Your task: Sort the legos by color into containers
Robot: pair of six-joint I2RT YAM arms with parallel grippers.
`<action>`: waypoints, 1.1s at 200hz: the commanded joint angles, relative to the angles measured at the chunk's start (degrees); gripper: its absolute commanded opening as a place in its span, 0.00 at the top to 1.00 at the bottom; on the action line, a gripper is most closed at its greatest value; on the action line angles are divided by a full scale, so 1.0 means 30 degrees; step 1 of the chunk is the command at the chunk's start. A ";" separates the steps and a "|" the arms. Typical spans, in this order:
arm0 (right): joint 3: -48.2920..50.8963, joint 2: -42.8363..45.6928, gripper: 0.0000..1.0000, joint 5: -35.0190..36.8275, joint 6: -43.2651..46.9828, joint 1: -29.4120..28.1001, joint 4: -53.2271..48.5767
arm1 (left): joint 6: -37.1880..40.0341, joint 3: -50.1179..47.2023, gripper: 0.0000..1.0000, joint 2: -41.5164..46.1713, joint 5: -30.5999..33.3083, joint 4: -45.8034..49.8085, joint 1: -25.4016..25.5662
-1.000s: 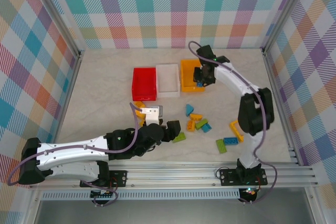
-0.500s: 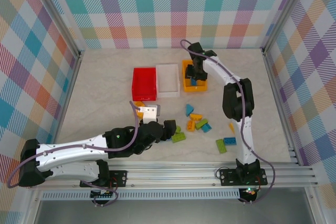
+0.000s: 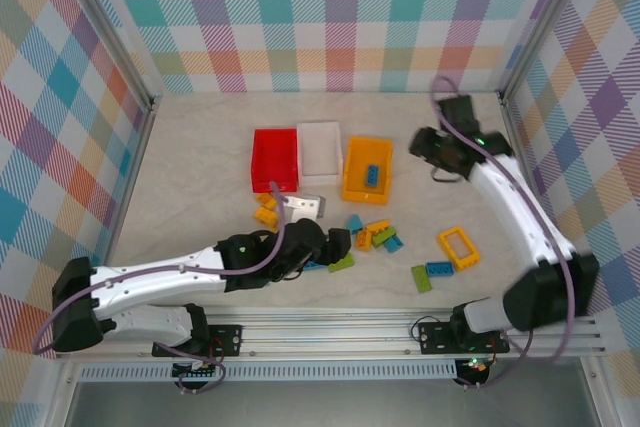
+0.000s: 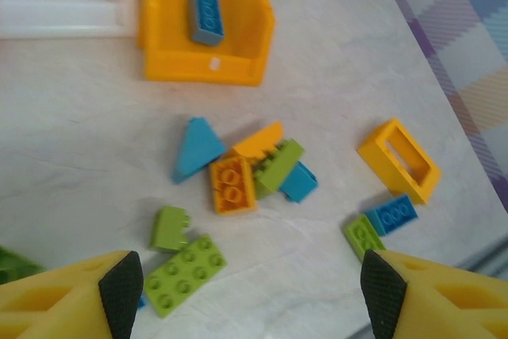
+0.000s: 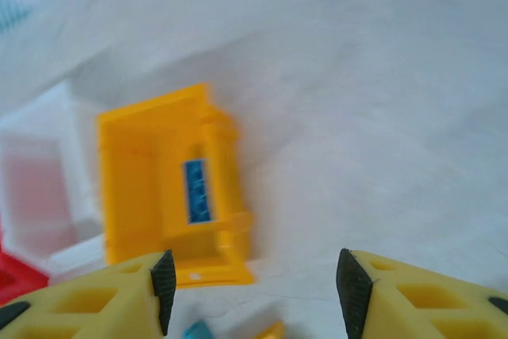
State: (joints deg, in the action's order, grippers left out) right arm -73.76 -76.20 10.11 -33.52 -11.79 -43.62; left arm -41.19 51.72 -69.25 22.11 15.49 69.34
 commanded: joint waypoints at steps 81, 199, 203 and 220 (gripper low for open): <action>0.9900 0.3204 0.38 -0.4689 -0.1500 0.6420 0.1124 | 0.0503 0.2193 0.30 -0.2982 -0.1139 -0.1232 0.0545; 1.1342 0.1495 0.55 -0.4882 -0.3115 0.6394 0.2330 | -0.0332 0.1368 0.32 -0.2439 -0.1366 -0.1485 -0.0264; 1.1396 0.1334 0.55 -0.4956 -0.3153 0.6419 0.2551 | -0.0311 0.1384 0.32 -0.2448 -0.1375 -0.1497 -0.0264; 1.1517 0.0411 0.58 -0.5069 -0.3327 0.6420 0.3523 | -0.0294 0.1377 0.32 -0.2419 -0.1340 -0.1391 -0.0265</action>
State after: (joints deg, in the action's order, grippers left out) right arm -40.12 -72.40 -5.02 -41.50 7.18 -36.80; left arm -41.56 56.05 -77.65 17.19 10.76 68.71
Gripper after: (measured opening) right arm 0.439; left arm 0.683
